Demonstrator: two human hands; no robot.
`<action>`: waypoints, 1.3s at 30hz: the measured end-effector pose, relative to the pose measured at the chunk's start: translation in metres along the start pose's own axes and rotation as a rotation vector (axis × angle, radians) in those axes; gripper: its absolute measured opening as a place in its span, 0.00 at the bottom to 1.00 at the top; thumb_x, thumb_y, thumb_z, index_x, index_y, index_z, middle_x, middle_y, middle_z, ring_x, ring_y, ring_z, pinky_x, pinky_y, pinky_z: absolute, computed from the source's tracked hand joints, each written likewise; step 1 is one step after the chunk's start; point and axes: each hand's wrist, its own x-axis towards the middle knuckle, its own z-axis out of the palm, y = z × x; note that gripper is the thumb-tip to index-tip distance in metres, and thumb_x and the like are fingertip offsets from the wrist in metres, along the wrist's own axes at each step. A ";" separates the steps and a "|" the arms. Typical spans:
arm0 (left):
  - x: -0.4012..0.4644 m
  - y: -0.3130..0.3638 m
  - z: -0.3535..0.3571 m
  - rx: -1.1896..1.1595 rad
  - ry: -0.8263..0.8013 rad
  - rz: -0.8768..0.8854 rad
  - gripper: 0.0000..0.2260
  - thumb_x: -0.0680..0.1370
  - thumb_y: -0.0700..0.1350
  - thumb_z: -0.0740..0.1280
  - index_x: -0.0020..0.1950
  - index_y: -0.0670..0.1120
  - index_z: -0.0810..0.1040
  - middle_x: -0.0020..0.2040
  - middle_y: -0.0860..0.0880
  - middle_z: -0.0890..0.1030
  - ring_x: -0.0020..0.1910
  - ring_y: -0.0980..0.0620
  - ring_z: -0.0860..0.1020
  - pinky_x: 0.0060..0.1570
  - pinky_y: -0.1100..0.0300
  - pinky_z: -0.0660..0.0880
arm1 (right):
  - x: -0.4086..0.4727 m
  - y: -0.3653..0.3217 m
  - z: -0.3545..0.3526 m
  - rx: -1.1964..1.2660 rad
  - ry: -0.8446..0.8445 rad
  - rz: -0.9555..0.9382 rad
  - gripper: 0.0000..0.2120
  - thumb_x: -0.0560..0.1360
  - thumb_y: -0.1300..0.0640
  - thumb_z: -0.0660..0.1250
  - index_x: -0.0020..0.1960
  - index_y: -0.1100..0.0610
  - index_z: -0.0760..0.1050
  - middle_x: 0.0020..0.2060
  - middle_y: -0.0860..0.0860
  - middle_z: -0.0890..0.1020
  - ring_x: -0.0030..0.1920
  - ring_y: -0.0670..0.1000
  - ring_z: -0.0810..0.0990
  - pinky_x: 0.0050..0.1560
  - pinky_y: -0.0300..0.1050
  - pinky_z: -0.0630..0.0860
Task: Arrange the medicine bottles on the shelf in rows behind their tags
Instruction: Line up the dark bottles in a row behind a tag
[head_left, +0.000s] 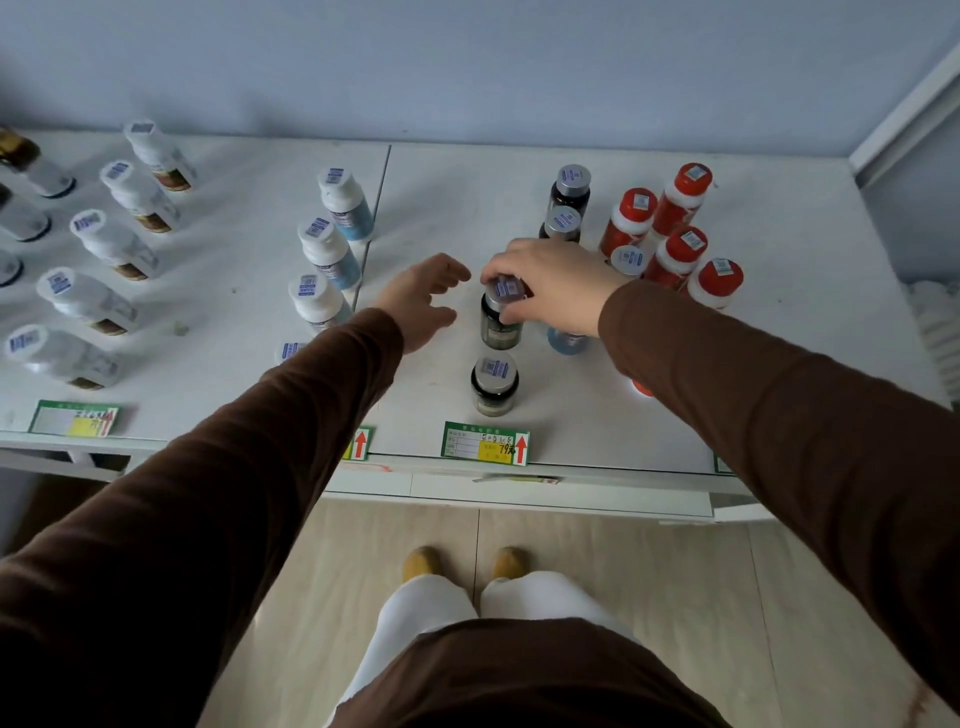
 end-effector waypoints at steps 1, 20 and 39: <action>0.001 0.000 -0.001 0.042 0.017 0.010 0.20 0.72 0.31 0.67 0.62 0.45 0.74 0.61 0.46 0.77 0.60 0.48 0.75 0.60 0.55 0.72 | 0.000 -0.001 0.003 -0.015 -0.003 -0.008 0.20 0.74 0.53 0.71 0.65 0.52 0.75 0.58 0.52 0.76 0.56 0.54 0.76 0.52 0.47 0.71; 0.110 0.038 0.017 0.040 -0.187 -0.036 0.24 0.67 0.46 0.78 0.60 0.48 0.76 0.57 0.48 0.77 0.53 0.51 0.76 0.55 0.56 0.75 | 0.014 0.078 -0.049 -0.013 0.177 0.170 0.20 0.76 0.54 0.69 0.68 0.51 0.73 0.62 0.52 0.75 0.60 0.54 0.75 0.55 0.44 0.68; 0.104 0.043 -0.017 -1.061 -0.395 -0.109 0.19 0.82 0.51 0.57 0.66 0.39 0.73 0.56 0.40 0.79 0.52 0.45 0.79 0.60 0.54 0.76 | 0.062 0.066 -0.085 0.707 0.369 0.342 0.23 0.70 0.37 0.71 0.50 0.56 0.80 0.38 0.50 0.82 0.32 0.47 0.78 0.38 0.43 0.79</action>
